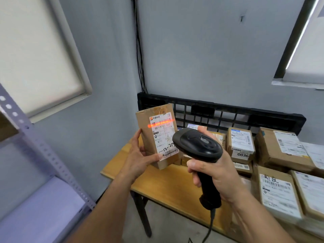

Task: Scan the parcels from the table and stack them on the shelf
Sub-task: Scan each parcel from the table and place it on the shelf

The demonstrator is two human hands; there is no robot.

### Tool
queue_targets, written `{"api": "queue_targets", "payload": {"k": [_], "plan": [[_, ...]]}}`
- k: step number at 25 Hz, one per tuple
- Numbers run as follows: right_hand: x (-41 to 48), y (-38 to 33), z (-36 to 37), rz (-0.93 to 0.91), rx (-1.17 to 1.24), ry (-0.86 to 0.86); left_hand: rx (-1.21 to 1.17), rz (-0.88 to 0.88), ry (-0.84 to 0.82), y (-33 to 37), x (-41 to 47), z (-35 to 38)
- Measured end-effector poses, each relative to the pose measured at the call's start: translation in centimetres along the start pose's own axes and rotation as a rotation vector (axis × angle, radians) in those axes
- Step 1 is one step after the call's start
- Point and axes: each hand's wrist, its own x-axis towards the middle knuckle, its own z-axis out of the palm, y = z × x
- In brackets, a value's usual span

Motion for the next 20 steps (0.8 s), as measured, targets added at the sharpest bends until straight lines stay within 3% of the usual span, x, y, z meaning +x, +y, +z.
{"api": "queue_targets", "payload": {"k": [9, 20], "plan": [[-1.7, -0.4, 4.2, 0.015, 0.035, -0.143, 0.026, -0.033, 0.123, -1.0, -4.9, -4.7], [-4.7, 0.1, 13.5, 0.037, 0.015, -0.131, -0.019, -0.038, 0.154, -3.6, -9.6, -12.9]]}}
